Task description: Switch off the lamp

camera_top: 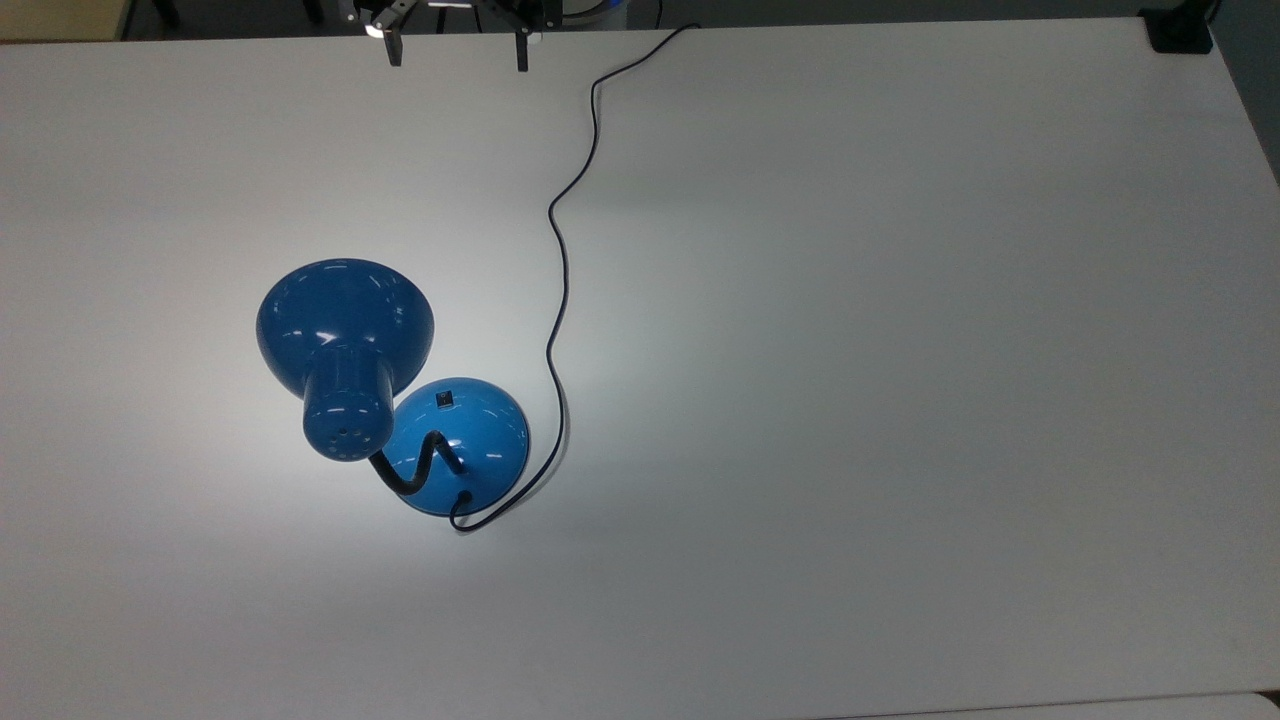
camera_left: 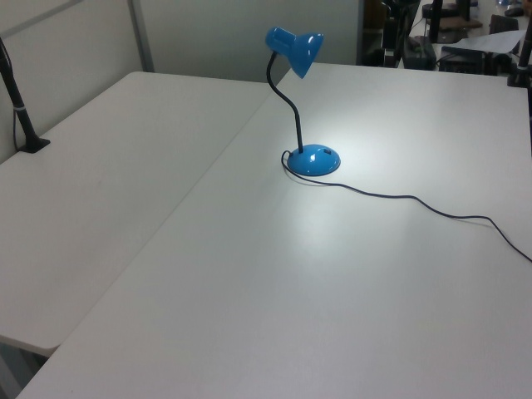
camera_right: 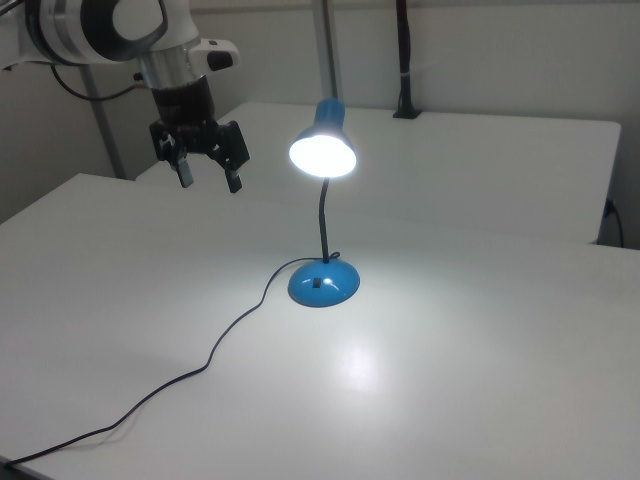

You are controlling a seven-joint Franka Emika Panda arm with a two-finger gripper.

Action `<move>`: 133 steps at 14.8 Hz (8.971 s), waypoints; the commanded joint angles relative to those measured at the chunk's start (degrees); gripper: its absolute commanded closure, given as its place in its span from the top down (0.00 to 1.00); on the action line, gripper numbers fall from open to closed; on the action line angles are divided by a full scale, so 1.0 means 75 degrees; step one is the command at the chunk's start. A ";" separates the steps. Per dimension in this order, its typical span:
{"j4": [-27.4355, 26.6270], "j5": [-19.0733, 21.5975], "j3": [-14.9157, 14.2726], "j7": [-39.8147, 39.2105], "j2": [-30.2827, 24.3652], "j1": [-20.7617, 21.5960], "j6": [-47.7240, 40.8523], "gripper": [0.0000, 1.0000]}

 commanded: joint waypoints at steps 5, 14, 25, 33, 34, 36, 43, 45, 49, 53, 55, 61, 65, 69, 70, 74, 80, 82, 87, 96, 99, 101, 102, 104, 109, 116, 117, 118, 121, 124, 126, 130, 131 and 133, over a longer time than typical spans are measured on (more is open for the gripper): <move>-0.0007 -0.0058 -0.0057 0.0006 -0.0099 0.0075 -0.0268 1.00; -0.0018 -0.0046 -0.0057 -0.0192 -0.0088 0.0064 -0.0268 0.90; -0.0030 0.0012 -0.0081 -0.0708 -0.0064 0.0052 -0.0362 0.00; -0.0229 0.0012 -0.0139 -0.1269 0.0169 -0.0170 -0.0082 0.00; -0.0485 0.0012 -0.0151 -0.1341 0.0170 -0.0275 0.0325 0.00; -0.0849 0.0012 -0.0151 -0.1376 0.0217 -0.0463 0.1053 0.00; -0.1330 0.0001 -0.0151 -0.1657 0.1154 -0.0826 0.3092 0.00; -0.1459 0.0001 -0.0151 -0.1844 0.1388 -0.0850 0.3655 0.00; -0.1705 -0.0011 -0.0139 -0.2021 0.1752 -0.0839 0.4651 0.00; -0.2022 0.0001 -0.0128 -0.2384 0.2068 -0.0850 0.5789 0.00; -0.2011 0.0001 -0.0116 -0.2384 0.2325 -0.0850 0.6187 0.00; -0.1999 0.0012 -0.0057 -0.2373 0.2702 -0.0850 0.6927 0.00; -0.2011 0.0012 -0.0046 -0.2279 0.2690 -0.0839 0.6927 0.00; -0.1987 0.0012 0.0013 -0.2267 0.2702 -0.0839 0.6927 0.00; -0.1976 0.0012 0.0013 -0.2267 0.2702 -0.0839 0.6927 0.00; -0.1964 0.0024 0.0013 -0.2267 0.2736 -0.0839 0.6950 0.00; -0.1917 0.0024 0.0013 -0.2255 0.2865 -0.0815 0.6986 0.00; -0.1917 0.0036 0.0025 -0.2244 0.2889 -0.0804 0.7090 0.00; -0.1917 0.0048 0.0200 -0.2185 0.3065 -0.0839 0.7419 0.00; -0.1929 0.0036 0.0236 -0.2185 0.3229 -0.0827 0.7419 0.00; -0.2150 0.0036 0.0236 -0.2173 0.3171 -0.0827 0.7302 0.00; -0.2163 0.0036 0.0236 -0.2185 0.3112 -0.0827 0.6964 0.00; -0.2163 0.0036 0.0236 -0.2173 0.3065 -0.0839 0.6835 0.00; -0.2151 0.0036 0.0236 -0.2185 0.2855 -0.0839 0.6356 0.00; -0.2081 0.0024 0.0236 -0.2162 0.1837 -0.0780 0.4365 0.00; -0.1636 -0.0058 0.0212 -0.1050 0.0501 -0.0102 0.2054 0.06; -0.1636 -0.0070 0.0201 -0.0828 0.0348 -0.0043 0.1959 0.08; -0.1601 -0.0070 0.0201 -0.0559 0.0218 0.0028 0.1842 0.11; -0.0888 -0.0128 0.0224 -0.0146 0.0229 0.0064 0.0989 0.21; -0.0406 -0.0128 0.0224 -0.0134 0.0217 0.0064 0.0705 0.57; -0.0382 -0.0140 0.0224 -0.0134 0.0194 0.0064 0.0658 0.86; -0.0382 -0.0140 0.0201 0.0168 0.0031 0.0052 0.0214 1.00; -0.0382 -0.0140 0.0154 0.0379 -0.0017 0.0052 0.0166 1.00; -0.0382 -0.0117 0.0142 0.0627 -0.0169 -0.0006 0.0130 1.00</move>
